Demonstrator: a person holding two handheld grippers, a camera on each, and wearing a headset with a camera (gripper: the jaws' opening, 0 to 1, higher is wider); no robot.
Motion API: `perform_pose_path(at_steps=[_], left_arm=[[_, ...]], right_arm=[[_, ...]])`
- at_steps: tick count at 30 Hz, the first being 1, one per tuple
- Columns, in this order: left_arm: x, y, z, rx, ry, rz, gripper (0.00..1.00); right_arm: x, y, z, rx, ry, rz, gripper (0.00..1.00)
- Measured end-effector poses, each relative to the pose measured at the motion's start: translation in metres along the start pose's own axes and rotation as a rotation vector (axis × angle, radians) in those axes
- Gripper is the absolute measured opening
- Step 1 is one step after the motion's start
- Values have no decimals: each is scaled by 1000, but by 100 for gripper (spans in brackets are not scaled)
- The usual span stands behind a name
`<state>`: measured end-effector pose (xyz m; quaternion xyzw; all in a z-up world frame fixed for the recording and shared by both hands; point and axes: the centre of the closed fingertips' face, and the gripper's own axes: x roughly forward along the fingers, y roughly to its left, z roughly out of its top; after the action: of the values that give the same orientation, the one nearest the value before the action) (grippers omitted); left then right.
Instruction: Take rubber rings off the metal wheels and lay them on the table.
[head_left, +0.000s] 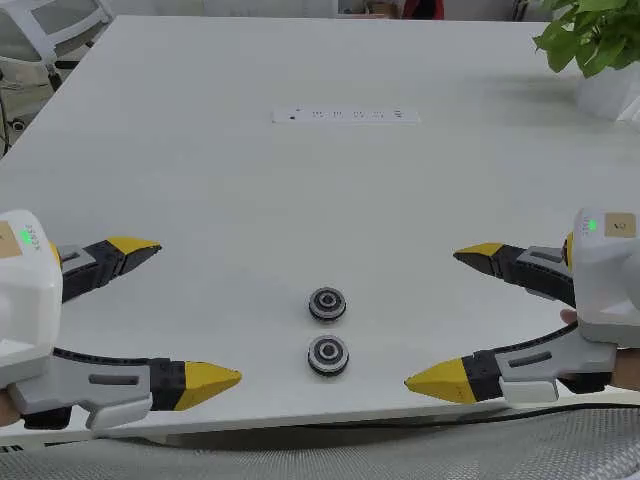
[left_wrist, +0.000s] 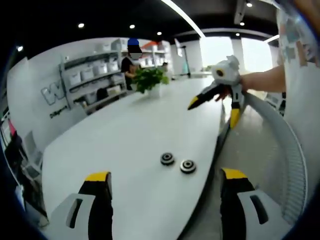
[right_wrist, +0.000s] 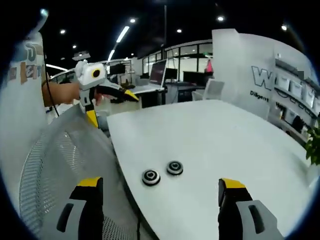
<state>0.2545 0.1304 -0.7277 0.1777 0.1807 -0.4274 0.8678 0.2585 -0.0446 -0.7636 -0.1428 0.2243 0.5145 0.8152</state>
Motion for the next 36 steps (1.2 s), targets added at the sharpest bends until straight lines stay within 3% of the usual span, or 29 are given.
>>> perform_pose_path(at_steps=[36], left_arm=[[5, 4, -6, -3, 15, -12, 90]], right_arm=[[0, -7, -7, -14, 23, -5, 94]])
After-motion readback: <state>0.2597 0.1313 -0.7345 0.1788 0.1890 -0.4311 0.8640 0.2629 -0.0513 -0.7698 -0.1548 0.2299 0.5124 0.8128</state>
